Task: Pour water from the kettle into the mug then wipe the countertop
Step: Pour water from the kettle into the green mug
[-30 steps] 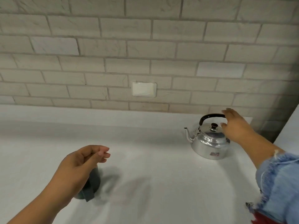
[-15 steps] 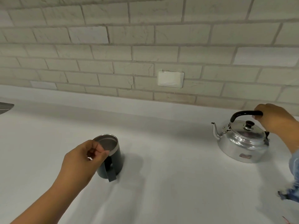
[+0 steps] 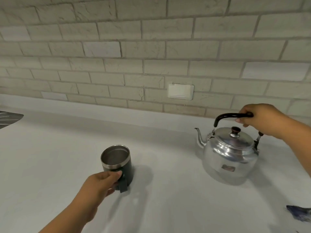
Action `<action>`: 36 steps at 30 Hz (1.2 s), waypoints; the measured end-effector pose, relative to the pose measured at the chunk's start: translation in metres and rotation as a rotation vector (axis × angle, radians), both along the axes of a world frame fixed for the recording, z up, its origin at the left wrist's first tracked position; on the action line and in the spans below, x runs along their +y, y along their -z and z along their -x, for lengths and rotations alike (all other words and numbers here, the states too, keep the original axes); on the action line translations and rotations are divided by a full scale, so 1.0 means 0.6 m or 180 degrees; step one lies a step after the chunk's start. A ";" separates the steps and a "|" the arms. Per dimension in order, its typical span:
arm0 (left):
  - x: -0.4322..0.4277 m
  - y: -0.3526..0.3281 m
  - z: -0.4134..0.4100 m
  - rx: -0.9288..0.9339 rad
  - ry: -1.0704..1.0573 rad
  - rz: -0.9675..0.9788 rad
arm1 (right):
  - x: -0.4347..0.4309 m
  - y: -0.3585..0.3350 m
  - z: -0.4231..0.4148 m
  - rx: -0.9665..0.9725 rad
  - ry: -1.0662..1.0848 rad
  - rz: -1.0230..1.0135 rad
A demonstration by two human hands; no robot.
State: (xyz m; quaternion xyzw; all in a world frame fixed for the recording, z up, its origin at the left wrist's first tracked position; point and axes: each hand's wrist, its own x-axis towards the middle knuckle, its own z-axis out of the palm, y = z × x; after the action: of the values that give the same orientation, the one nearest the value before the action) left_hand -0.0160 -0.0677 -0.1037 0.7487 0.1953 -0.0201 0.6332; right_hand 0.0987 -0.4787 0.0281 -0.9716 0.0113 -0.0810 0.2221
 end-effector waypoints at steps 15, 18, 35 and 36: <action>0.034 0.018 -0.012 -0.0096 0.0321 -0.1173 | 0.253 -0.035 0.097 0.0022 -0.0687 -0.0276; 0.050 0.018 -0.018 -0.0273 0.0591 -0.1561 | 0.295 -0.039 0.105 0.0124 -0.0837 -0.0196; 0.090 0.014 -0.044 -0.0505 0.1276 -0.2066 | 0.405 -0.088 0.103 0.0279 -0.1147 0.0797; 0.091 0.014 -0.045 -0.0504 0.1283 -0.2081 | 0.407 -0.089 0.103 0.0283 -0.1161 0.0833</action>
State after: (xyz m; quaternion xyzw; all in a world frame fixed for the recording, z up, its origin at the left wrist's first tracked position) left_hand 0.0108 -0.0133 -0.1121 0.9335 -0.0090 -0.0229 0.3577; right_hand 0.0370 -0.2342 0.0817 -0.9807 -0.1654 0.0027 0.1045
